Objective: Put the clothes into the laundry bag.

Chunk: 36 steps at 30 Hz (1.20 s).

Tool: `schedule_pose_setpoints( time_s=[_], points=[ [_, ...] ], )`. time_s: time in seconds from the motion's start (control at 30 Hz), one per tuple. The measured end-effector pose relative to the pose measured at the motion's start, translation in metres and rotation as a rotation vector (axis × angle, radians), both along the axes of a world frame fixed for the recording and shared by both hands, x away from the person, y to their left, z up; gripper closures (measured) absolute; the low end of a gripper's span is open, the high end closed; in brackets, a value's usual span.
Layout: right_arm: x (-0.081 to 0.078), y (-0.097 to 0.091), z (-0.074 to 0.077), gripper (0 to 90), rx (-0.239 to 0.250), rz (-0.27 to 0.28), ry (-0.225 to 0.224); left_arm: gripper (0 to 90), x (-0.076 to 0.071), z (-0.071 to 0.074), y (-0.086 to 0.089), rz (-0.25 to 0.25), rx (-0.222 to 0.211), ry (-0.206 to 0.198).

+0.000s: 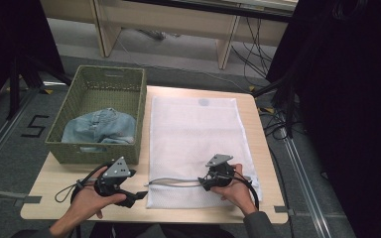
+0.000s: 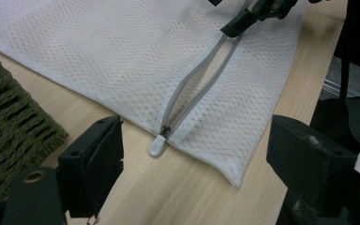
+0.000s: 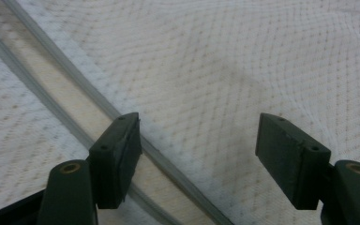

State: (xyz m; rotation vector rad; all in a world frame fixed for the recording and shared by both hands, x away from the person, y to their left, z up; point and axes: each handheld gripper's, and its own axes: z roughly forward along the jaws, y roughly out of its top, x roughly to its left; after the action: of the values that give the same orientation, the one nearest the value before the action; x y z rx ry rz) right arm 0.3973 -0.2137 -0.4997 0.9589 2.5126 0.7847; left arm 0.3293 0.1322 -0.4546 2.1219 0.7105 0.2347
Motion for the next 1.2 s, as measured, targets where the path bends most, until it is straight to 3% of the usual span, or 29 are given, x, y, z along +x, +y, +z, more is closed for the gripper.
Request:
schedule_pose_setpoints(
  time_s=[0.07,0.27,0.47,0.53,0.57,0.6,0.63,0.77,0.87,0.9,1.1,1.13,1.2],
  points=[
    [0.003,-0.002,-0.001,34.3,-0.001,-0.015,0.0,18.2,0.001,0.0,0.001,-0.014,0.014,-0.003],
    [0.012,-0.011,0.003,44.8,-0.027,-0.033,-0.044,18.4,0.0,-0.001,0.0,-0.005,-0.002,0.004],
    [0.016,-0.009,0.002,60.2,-0.038,0.02,-0.047,18.4,0.0,-0.001,0.0,-0.004,0.004,0.003],
    [0.017,-0.007,-0.001,62.9,-0.019,0.021,-0.074,18.4,0.0,-0.001,0.0,-0.005,0.006,0.003],
    [0.018,-0.007,0.002,64.4,-0.034,0.026,-0.041,18.4,0.0,-0.001,0.0,-0.005,0.006,0.003],
    [0.019,-0.007,0.002,65.8,-0.034,0.028,-0.04,18.5,0.0,-0.001,0.0,-0.005,0.006,0.003],
    [0.018,-0.005,-0.001,67.3,-0.003,0.005,-0.041,18.5,0.0,-0.001,0.0,-0.005,0.006,0.003],
    [0.021,-0.006,-0.001,76.2,0.016,0.014,-0.01,18.5,0.001,0.0,0.001,-0.014,0.02,0.0],
    [0.024,-0.005,-0.002,82.9,0.065,-0.015,0.014,18.5,0.001,0.0,0.001,-0.015,0.022,0.0],
    [0.025,-0.007,0.0,86.2,0.063,-0.02,0.052,18.5,0.001,0.0,0.001,-0.014,0.021,0.0],
    [0.024,-0.005,0.002,88.3,0.063,-0.028,0.044,18.6,0.001,-0.001,0.0,-0.002,-0.002,0.009],
    [0.024,-0.004,0.0,88.6,0.085,-0.035,0.002,18.7,0.001,-0.001,0.0,0.0,-0.005,0.01],
    [0.023,-0.004,0.006,89.2,0.062,-0.029,0.019,18.7,0.001,-0.001,0.001,0.002,-0.004,0.007]
  ],
)
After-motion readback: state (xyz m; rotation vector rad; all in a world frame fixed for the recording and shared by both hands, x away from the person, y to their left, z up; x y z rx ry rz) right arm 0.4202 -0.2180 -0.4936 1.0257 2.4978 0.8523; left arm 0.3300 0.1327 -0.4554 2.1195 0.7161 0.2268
